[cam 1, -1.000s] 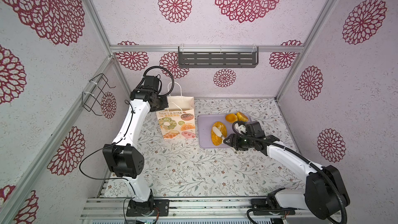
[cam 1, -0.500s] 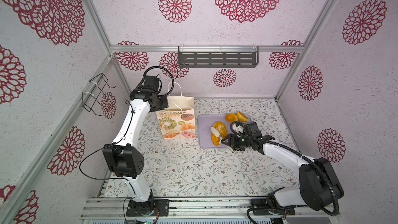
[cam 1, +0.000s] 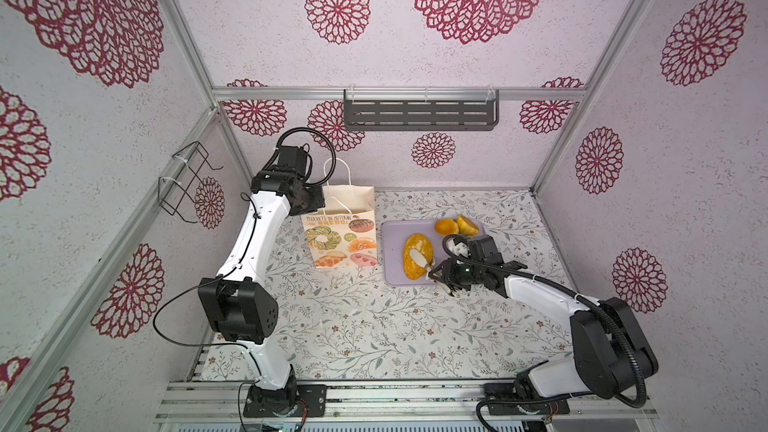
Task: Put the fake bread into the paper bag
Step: 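Close the tongs on the crumb-coated bread with the right gripper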
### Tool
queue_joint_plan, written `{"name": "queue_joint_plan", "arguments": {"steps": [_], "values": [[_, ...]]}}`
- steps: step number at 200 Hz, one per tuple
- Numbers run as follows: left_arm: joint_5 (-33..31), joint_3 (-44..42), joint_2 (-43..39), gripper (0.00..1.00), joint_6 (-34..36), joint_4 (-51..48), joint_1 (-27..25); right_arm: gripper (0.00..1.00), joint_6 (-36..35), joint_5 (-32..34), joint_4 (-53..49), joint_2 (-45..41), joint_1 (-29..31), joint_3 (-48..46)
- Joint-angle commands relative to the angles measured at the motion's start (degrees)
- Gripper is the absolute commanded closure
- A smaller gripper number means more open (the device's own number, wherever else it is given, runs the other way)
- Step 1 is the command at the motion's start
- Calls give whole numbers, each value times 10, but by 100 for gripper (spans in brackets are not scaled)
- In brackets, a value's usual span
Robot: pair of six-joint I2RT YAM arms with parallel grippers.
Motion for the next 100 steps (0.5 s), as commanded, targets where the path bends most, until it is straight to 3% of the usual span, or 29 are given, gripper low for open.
{"name": "queue_joint_plan", "arguments": {"steps": [1, 100], "values": [[0, 4, -1, 100, 6, -14, -5, 78, -2, -22, 33, -16, -6, 2], [0, 3, -2, 100, 5, -14, -6, 91, -1, -5, 24, -103, -8, 18]]}}
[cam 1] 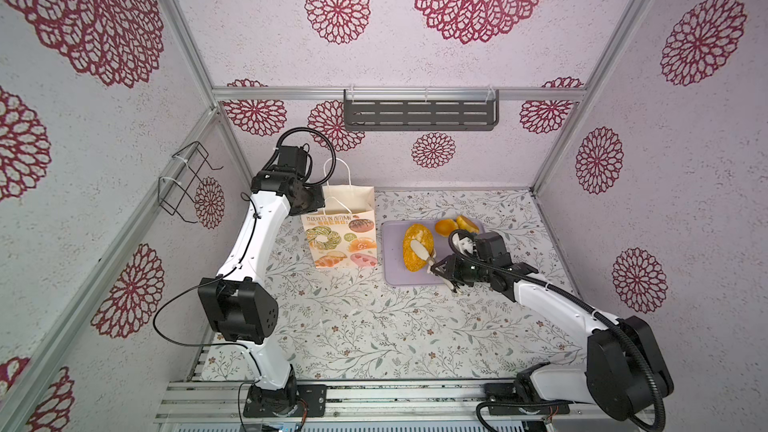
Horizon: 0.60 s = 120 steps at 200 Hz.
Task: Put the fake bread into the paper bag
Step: 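Close the tongs on the crumb-coated bread with the right gripper, then lift the pinched crumb-coated bread up off the tray with the tongs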
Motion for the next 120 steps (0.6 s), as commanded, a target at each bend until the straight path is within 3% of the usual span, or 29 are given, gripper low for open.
{"name": "queue_joint_plan", "arguments": {"steps": [1, 120], "values": [[1, 3, -2, 100, 5, -14, -6, 91, -1, -3, 26, -34, -5, 19], [3, 4, -5, 100, 5, -14, -7, 93, -8, 10, -3, -71, -5, 125]]}}
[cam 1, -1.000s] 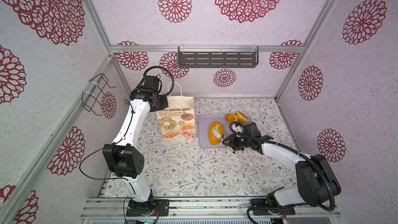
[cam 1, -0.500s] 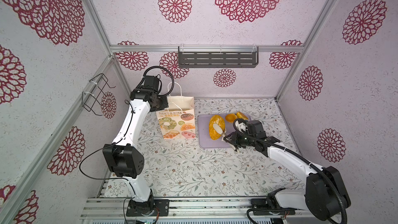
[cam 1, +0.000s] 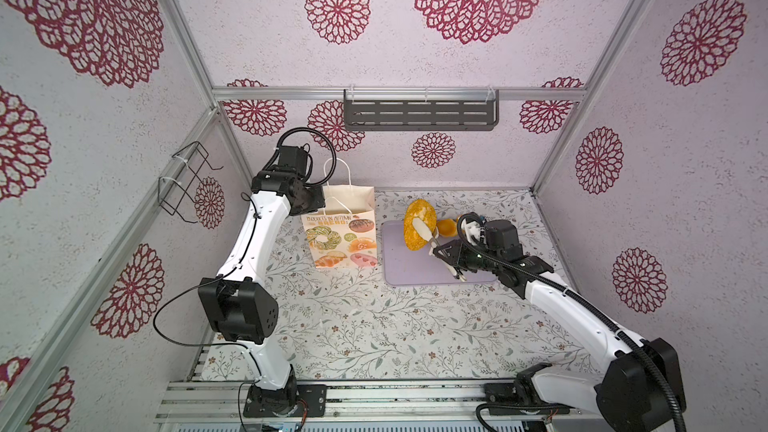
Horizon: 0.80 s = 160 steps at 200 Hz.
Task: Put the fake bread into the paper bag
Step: 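Lift the pinched crumb-coated bread up off the tray with the tongs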
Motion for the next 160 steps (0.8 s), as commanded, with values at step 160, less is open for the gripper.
{"name": "queue_joint_plan", "arguments": {"steps": [160], "values": [[7, 2, -9, 100, 4, -13, -7, 95, -6, -5, 70, -7, -1, 160]]}}
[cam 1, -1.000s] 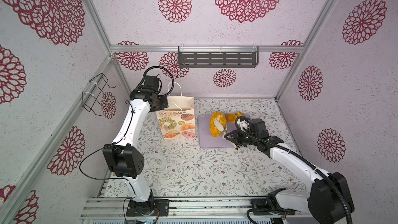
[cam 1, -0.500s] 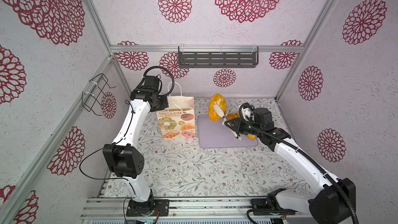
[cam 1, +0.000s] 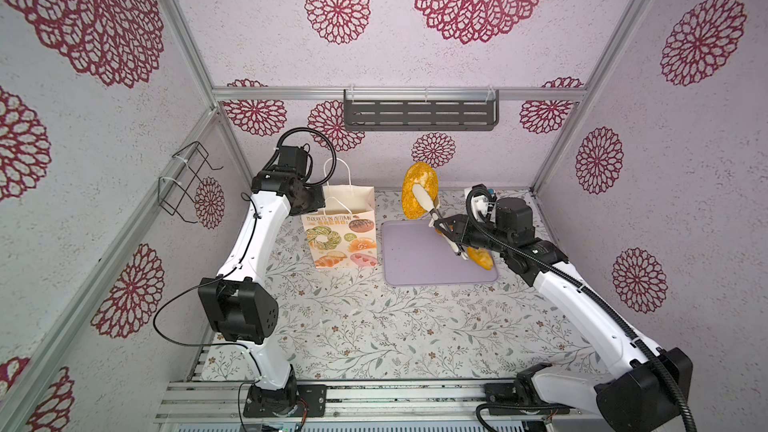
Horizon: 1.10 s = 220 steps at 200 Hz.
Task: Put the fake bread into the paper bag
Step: 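Lift the pinched crumb-coated bread up off the tray with the tongs, then carry the crumb-coated bread with the right gripper over the bag opening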
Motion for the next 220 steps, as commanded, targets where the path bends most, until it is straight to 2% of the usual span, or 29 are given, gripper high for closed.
{"name": "queue_joint_plan", "arguments": {"steps": [1, 73, 167, 220], "values": [[7, 2, -9, 100, 4, -13, -6, 95, -6, -8, 76, -7, -1, 40], [9, 4, -9, 100, 4, -13, -7, 98, -15, 0, 81, 26, 27, 109], [2, 3, -9, 100, 5, -14, -8, 98, -87, 52, 58, 97, 103, 207], [1, 3, -8, 100, 5, -15, -8, 99, -118, 54, 57, 147, 136, 250]]}}
